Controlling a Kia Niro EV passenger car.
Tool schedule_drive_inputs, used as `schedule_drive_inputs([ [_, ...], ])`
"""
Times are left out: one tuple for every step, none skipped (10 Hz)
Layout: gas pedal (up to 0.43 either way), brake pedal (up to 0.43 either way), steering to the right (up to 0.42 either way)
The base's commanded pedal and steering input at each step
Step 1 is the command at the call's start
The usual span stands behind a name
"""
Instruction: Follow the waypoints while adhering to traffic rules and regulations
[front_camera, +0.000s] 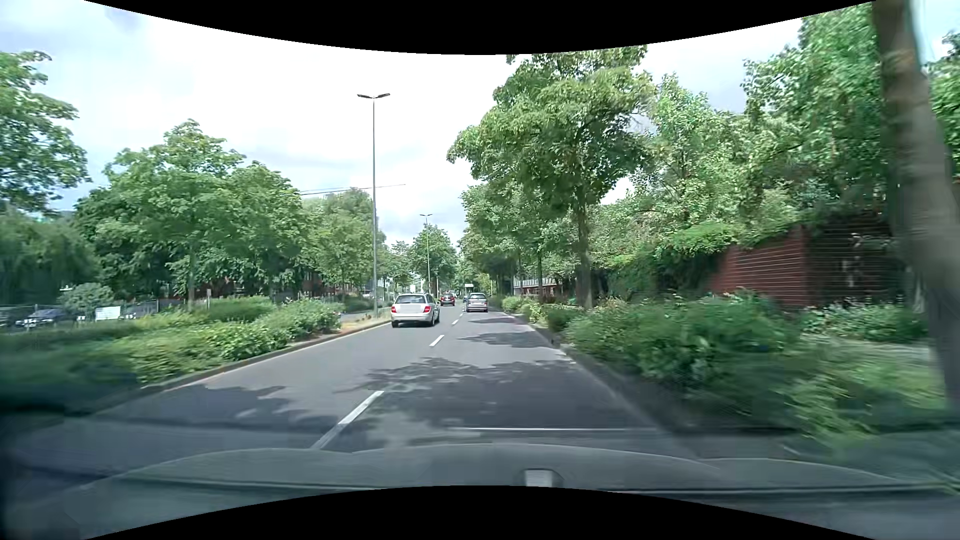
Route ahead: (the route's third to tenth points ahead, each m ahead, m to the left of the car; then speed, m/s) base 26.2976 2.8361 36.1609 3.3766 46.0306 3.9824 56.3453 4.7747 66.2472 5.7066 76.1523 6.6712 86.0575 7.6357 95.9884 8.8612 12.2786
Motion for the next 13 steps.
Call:
schedule_drive_inputs([
  [0.177,0.018,-0.01],
  [0.177,0.018,-0.01],
  [0.177,0.018,-0.011],
  [0.177,0.018,-0.011],
  [0.177,0.018,-0.012],
  [0.177,0.018,-0.012],
  [0.177,0.018,-0.012],
  [0.177,0.018,-0.012],
  [0.177,0.018,-0.013],
  [0.177,0.018,-0.013],
  [0.177,0.018,-0.013],
  [0.177,0.018,-0.013],
  [0.177,0.018,-0.013],
])
